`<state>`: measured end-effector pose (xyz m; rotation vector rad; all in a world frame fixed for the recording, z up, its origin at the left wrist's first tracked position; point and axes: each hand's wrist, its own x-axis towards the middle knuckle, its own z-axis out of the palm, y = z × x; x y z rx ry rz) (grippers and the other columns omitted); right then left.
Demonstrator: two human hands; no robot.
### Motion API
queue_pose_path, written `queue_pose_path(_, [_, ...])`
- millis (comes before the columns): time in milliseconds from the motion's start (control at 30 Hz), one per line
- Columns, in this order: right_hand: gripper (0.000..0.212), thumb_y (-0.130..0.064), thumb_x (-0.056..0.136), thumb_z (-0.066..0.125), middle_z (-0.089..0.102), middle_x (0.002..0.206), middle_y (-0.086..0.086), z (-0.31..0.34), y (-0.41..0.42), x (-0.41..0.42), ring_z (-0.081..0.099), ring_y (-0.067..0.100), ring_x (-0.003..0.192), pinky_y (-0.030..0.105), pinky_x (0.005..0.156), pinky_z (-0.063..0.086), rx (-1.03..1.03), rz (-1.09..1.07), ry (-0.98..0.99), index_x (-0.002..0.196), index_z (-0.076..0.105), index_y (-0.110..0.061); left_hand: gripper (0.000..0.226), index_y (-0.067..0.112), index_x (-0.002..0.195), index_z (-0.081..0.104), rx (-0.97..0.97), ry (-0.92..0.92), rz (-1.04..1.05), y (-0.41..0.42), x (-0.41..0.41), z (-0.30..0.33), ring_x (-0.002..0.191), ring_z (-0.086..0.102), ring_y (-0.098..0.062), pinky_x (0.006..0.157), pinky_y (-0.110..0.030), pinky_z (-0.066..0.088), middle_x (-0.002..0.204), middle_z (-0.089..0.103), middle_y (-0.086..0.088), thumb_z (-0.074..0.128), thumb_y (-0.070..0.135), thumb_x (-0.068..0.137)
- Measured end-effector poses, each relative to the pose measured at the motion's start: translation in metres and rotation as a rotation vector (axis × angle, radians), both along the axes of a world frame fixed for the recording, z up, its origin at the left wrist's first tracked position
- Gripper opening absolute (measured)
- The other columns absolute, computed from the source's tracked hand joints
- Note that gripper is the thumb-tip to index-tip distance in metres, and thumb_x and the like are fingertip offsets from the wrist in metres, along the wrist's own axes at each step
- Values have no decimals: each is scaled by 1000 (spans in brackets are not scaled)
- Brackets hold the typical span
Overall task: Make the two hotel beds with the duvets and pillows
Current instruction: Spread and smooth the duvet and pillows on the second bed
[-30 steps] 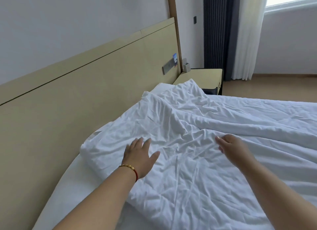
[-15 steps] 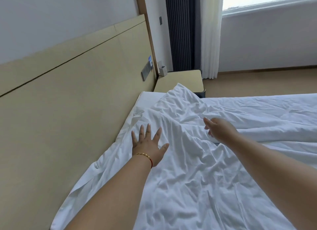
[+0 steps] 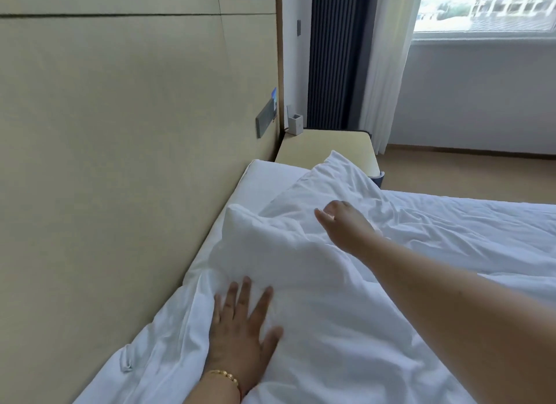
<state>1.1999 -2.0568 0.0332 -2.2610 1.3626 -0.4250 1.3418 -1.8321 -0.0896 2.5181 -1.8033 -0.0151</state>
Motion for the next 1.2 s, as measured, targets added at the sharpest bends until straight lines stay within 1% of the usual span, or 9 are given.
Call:
queue_pose_path(200, [45, -48, 98, 35, 40, 146, -3, -13, -44, 66, 32, 21, 136, 36, 107, 30, -48, 189, 177, 132, 48, -23, 67, 31, 147, 34, -114, 76, -35, -2, 13, -40, 138, 32, -35, 113, -52, 13, 153, 34, -14, 19, 66, 92])
queue_pose_path(433, [54, -52, 96, 34, 17, 158, -13, -17, -79, 112, 5, 10, 147, 38, 116, 7, -117, 414, 498, 147, 25, -36, 65, 30, 141, 43, -269, 129, -70, -6, 15, -56, 133, 40, -36, 108, -55, 27, 145, 46, -16, 28, 66, 89])
queue_pose_path(600, [62, -66, 87, 32, 29, 153, -8, -30, -94, 122, 11, 20, 143, 45, 115, 7, -110, 450, 910, 145, 27, -43, 64, 30, 135, 49, -389, 122, -53, -12, 16, -69, 130, 44, -34, 109, -53, 29, 139, 52, -16, 27, 67, 88])
queue_pose_path(733, [122, -100, 42, 37, 29, 148, -2, -11, -119, 101, 15, 30, 140, 48, 114, 16, -70, 325, 1103, 140, 40, -28, 64, 28, 136, 49, -459, 89, -79, -13, 17, -77, 131, 44, -35, 109, -53, 30, 140, 51, -17, 29, 66, 88])
queue_pose_path(867, [93, -85, 62, 53, 22, 154, -10, 7, -140, 56, 3, 18, 146, 45, 118, 4, -236, 455, 1325, 138, 44, -33, 63, 29, 140, 44, -480, 76, -81, -13, 18, -79, 134, 40, -35, 112, -51, 24, 144, 47, -16, 28, 65, 90])
queue_pose_path(967, [54, -72, 75, 55, 52, 126, -5, 23, -136, 33, 32, 14, 137, 42, 118, 6, -230, 426, 1160, 115, 57, -35, 64, 29, 141, 42, -435, 59, -90, -12, 19, -80, 135, 37, -36, 113, -50, 19, 147, 44, -16, 27, 65, 91])
queue_pose_path(1033, [44, -65, 77, 60, 62, 98, -4, 43, -123, 26, 54, 20, 112, 36, 108, 30, -241, 402, 1002, 100, 62, -27, 64, 30, 144, 38, -334, 74, -82, -11, 19, -78, 136, 35, -36, 114, -51, 17, 150, 40, -15, 25, 66, 92])
queue_pose_path(1100, [43, -57, 78, 67, 61, 86, 1, 67, -104, 26, 57, 24, 85, 30, 76, 43, -238, 320, 822, 95, 65, -17, 65, 33, 146, 33, -253, 61, -73, -11, 21, -76, 136, 33, -36, 114, -51, 15, 151, 36, -13, 22, 67, 92])
queue_pose_path(1200, [39, -50, 76, 68, 57, 76, 3, 112, -69, 34, 52, 23, 72, 27, 62, 41, -200, 189, 582, 83, 63, -11, 64, 37, 145, 34, -201, 76, -94, -11, 17, -65, 135, 35, -35, 111, -51, 18, 150, 35, -11, 18, 69, 92])
